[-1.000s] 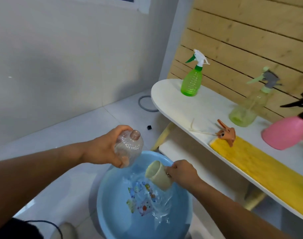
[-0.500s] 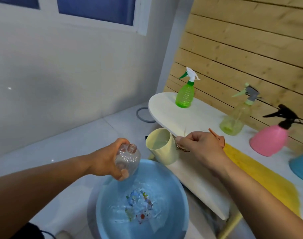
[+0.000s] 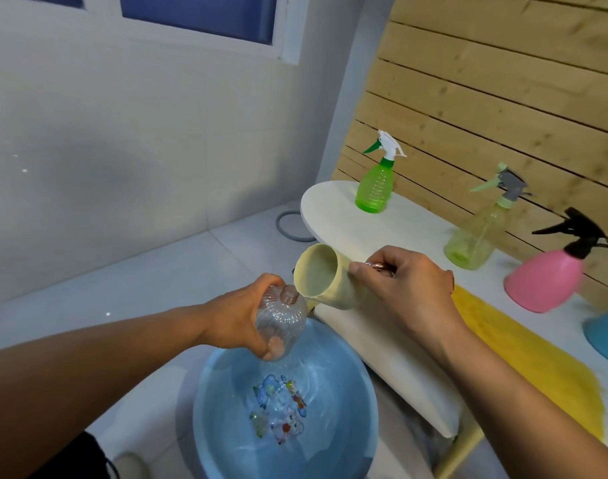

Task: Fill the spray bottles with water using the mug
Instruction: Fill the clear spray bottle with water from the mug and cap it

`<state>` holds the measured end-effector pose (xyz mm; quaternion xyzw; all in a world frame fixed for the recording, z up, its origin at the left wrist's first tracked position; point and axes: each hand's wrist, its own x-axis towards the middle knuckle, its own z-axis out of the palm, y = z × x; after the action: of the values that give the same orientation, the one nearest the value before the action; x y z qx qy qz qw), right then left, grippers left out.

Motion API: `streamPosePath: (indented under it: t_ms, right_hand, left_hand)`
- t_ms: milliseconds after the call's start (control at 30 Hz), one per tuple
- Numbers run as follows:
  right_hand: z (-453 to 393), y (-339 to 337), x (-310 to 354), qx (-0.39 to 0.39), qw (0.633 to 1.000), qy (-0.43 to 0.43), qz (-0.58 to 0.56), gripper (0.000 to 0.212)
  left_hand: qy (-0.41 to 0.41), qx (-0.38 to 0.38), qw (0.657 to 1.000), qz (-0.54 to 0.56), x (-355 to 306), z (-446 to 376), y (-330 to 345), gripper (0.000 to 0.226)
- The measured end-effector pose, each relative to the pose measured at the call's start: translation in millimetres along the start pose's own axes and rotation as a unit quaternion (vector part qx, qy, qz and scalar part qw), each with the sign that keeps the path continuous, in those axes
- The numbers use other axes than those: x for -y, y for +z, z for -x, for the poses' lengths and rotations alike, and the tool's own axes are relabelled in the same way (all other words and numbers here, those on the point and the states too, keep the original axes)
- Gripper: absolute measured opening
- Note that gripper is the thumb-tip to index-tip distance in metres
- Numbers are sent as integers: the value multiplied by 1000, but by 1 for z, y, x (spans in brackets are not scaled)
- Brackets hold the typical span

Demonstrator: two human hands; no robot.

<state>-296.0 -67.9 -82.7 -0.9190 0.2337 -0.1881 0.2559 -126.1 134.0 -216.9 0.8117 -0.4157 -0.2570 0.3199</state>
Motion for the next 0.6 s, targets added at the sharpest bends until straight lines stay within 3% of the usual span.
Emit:
streamPosePath:
  t_ms: [600]
  right_hand:
    - [3, 4, 5, -46, 994, -78, 65, 21]
  left_hand:
    - [-7, -8, 1000, -1, -4, -2, -3, 109]
